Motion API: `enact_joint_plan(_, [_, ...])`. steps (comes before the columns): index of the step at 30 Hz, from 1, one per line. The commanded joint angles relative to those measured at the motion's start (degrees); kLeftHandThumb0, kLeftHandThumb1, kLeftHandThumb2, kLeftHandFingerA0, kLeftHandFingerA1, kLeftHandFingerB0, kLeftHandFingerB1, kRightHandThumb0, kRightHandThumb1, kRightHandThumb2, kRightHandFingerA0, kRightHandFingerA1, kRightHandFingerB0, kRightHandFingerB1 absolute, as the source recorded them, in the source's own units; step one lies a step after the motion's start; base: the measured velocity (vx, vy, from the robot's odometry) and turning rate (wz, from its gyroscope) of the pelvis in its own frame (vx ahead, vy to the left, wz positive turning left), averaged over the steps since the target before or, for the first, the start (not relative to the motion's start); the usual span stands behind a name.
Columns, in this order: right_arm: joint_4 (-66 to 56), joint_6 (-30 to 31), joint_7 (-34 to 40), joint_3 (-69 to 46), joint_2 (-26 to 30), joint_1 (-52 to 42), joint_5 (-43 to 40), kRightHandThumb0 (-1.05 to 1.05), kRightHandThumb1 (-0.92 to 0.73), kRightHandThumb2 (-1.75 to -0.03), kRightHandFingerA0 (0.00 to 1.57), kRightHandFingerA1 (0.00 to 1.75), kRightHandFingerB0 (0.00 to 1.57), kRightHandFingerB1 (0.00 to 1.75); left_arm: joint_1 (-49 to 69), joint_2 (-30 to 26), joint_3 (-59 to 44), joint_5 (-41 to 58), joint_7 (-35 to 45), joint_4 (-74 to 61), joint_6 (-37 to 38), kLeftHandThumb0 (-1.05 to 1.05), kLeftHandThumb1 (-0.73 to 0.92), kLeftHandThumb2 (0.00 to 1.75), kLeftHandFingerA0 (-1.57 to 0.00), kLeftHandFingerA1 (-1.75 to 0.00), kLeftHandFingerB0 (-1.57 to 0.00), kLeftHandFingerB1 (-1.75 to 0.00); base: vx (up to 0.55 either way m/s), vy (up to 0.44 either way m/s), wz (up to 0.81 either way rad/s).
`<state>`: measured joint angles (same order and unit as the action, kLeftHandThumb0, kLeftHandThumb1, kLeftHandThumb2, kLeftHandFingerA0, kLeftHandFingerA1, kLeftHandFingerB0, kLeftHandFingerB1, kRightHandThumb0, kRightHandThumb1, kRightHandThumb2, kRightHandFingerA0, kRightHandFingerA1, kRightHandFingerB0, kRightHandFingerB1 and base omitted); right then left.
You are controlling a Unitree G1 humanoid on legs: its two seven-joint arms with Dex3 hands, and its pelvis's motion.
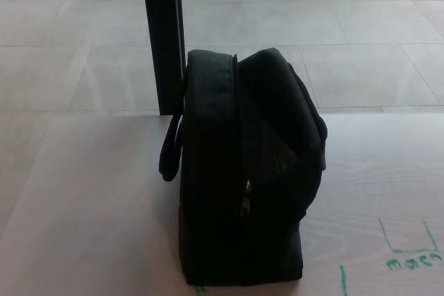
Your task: The robot uses its right hand to pick up the cube kept on the middle of the desk and put it inside the bag next to it
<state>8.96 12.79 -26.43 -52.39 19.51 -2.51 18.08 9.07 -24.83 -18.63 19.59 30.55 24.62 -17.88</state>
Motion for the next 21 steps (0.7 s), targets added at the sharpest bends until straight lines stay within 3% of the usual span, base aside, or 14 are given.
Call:
enact_joint_plan(1, [15.8, -12.0, 23.1, -9.9, -6.4, -2.1, -10.5, -0.9, -0.61, -1.05, 0.55, 1.09, 0.19, 0.58, 2.8, -0.4, -0.2, 0.4, 2.1, 0.7, -0.9, -0.64, 0.78, 0.62, -0.21, -0.51, -0.11, -0.37, 0.0, 0.0, 0.0])
enact_joint_plan(2, [15.7, -11.6, 22.8, -9.7, -6.5, -2.2, -10.5, -0.88, -0.78, -0.65, 0.28, 1.35, 0.23, 0.58, 2.7, -0.4, -0.1, 0.4, 2.4, 0.9, -0.6, -0.65, 0.78, 0.62, -0.19, -0.51, -0.1, -0.37, 0.0, 0.0, 0.0])
enact_joint_plan(3, [15.5, -10.9, 22.3, -9.5, -6.7, -2.4, -10.4, -0.88, -0.78, -0.65, 0.28, 1.35, 0.23, 0.58, 2.8, -0.5, 0.0, 0.4, 2.9, 1.0, -0.2, -0.65, 0.78, 0.62, -0.19, -0.51, -0.1, -0.37, 0.0, 0.0, 0.0])
enact_joint_plan(5, [15.5, -8.0, 20.4, -8.0, -7.3, -2.8, -10.0, -0.85, -0.78, -0.64, 0.17, 0.86, 0.2, 0.54, 3.0, -0.6, -0.1, 0.5, 3.1, 1.2, 0.2, -0.65, 0.78, 0.62, -0.2, -0.53, -0.11, -0.39, 0.0, 0.0, 0.0])
enact_joint_plan(6, [16.0, -7.5, 19.0, -7.7, -7.3, -2.9, -10.6, -0.88, -0.62, -0.83, 0.15, 0.66, 0.17, 0.55, 2.8, -0.5, -0.3, 0.7, 3.0, 1.5, -0.1, -0.69, 0.63, 0.87, -0.16, -0.56, -0.1, -0.47, 0.0, 0.0, 0.0])
enact_joint_plan(7, [15.7, -7.0, 18.1, -7.4, -7.3, -3.1, -10.8, -0.85, -0.79, -0.65, 0.09, 0.59, 0.15, 0.53, 2.7, -0.5, -0.4, 0.8, 3.0, 1.5, -0.3, -0.66, 0.77, 0.62, -0.21, -0.54, -0.1, -0.38, 0.0, 0.0, 0.0])
enact_joint_plan(8, [15.3, -6.5, 17.5, -6.9, -7.3, -3.5, -10.9, -0.85, -0.79, -0.65, 0.09, 0.59, 0.15, 0.53, 2.8, -0.5, -0.4, 0.7, 3.0, 1.5, -0.2, -0.66, 0.77, 0.62, -0.21, -0.54, -0.1, -0.38, 0.0, 0.0, 0.0])
enact_joint_plan(9, [13.5, -5.0, 14.8, -6.2, -7.4, -4.6, -11.4, -0.84, -0.78, -0.65, 0.1, 0.6, 0.14, 0.53, 2.9, -0.5, -0.2, 0.2, 2.3, 1.2, -0.3, -0.69, 0.62, 0.88, -0.17, -0.55, -0.1, -0.47, 0.0, 0.0, 0.0])
enact_joint_plan(14, [14.8, -8.4, 10.1, -4.2, -6.1, -6.1, -15.8, -0.79, -0.76, -0.64, 0.15, 0.7, 0.16, 0.58, 2.4, -0.6, 0.0, -0.1, 2.4, 1.4, 0.0, -0.65, 0.78, 0.62, -0.22, -0.52, -0.13, -0.38, 0.0, 0.0, 0.0])
enact_joint_plan(15, [16.2, -10.1, 8.2, -3.7, -5.5, -6.2, -17.1, -0.78, -0.74, -0.63, 0.18, 0.7, 0.19, 0.58, 2.6, -0.6, 0.2, -0.3, 1.5, 0.3, -1.0, -0.68, 0.61, 0.91, -0.2, -0.56, -0.1, -0.47, 0.0, 0.0, 0.0])
enact_joint_plan(16, [16.0, -10.2, 7.9, -3.4, -5.3, -6.5, -17.3, -0.82, -0.59, -0.8, 0.18, 0.63, 0.18, 0.56, 2.7, -0.5, 0.2, -0.2, 1.5, 0.2, -1.0, -0.68, 0.61, 0.91, -0.2, -0.56, -0.1, -0.47, 0.0, 0.0, 0.0])
enact_joint_plan(19, [16.9, -11.9, 7.5, -2.1, -4.7, -7.0, -18.4, -0.78, -0.73, -0.63, 0.18, 0.65, 0.22, 0.55, 2.7, -0.3, -0.1, 0.4, 1.6, 0.1, -1.5, -0.68, 0.61, 0.91, -0.18, -0.55, -0.09, -0.47, 0.0, 0.0, 0.0])
enact_joint_plan(20, [15.7, -12.1, 7.3, -1.5, -4.7, -7.7, -18.6, -0.8, -0.67, -0.66, 0.23, 0.81, 0.22, 0.56, 2.6, -0.2, 0.0, 0.5, 2.4, 0.7, -0.7, -0.64, 0.78, 0.62, -0.2, -0.51, -0.11, -0.38, 0.0, 0.0, 0.0])
enact_joint_plan(21, [15.6, -12.2, 7.5, -1.1, -4.5, -7.9, -19.0, -0.8, -0.67, -0.66, 0.23, 0.81, 0.22, 0.56, 2.6, -0.1, 0.0, 0.5, 2.5, 0.8, -0.6, -0.64, 0.78, 0.62, -0.2, -0.51, -0.11, -0.38, 0.0, 0.0, 0.0])
